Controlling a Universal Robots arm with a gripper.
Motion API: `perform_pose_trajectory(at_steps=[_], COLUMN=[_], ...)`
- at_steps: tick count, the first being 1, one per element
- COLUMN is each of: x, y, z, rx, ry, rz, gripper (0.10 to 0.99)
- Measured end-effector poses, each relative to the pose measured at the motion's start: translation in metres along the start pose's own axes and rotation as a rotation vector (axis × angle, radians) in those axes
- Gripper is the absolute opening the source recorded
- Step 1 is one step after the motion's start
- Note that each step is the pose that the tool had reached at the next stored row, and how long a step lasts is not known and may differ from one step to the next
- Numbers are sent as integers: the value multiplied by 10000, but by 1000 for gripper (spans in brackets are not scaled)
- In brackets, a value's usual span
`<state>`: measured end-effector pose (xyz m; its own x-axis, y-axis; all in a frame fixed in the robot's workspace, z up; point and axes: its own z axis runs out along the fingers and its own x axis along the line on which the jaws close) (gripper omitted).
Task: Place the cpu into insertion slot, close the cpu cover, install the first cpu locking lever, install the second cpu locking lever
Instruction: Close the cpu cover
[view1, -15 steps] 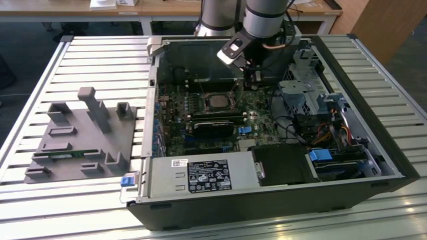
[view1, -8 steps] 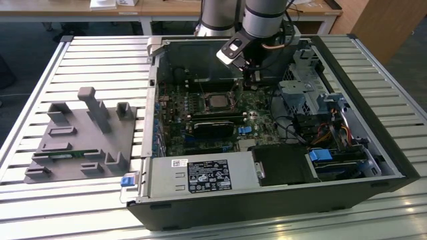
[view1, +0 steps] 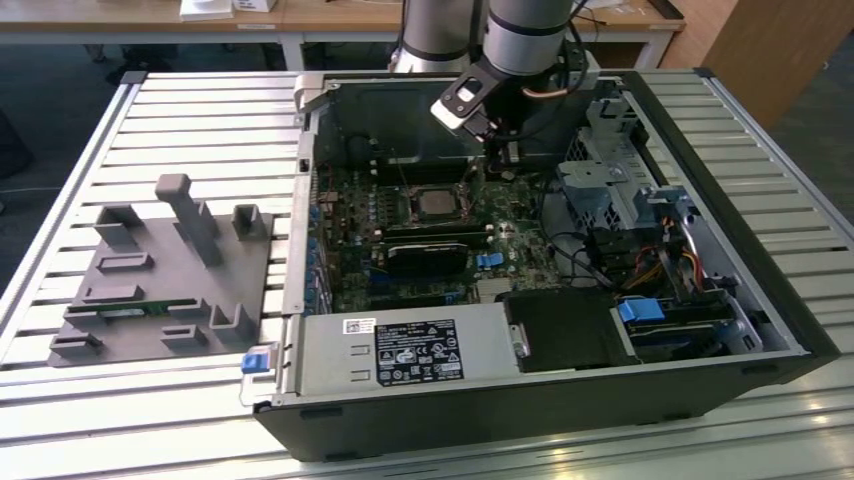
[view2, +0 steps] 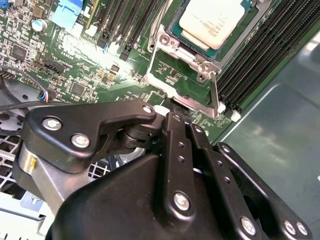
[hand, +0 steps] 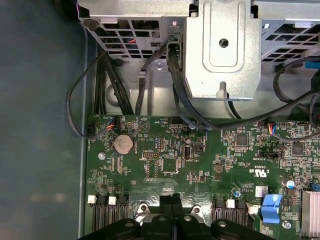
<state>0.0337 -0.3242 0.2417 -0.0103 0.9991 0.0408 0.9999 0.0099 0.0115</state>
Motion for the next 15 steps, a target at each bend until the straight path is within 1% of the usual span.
perform_pose_trajectory(at_steps=[15], x=[0], y=[-36], z=[0], rx=[0], ry=[0], rz=[0], gripper=[106])
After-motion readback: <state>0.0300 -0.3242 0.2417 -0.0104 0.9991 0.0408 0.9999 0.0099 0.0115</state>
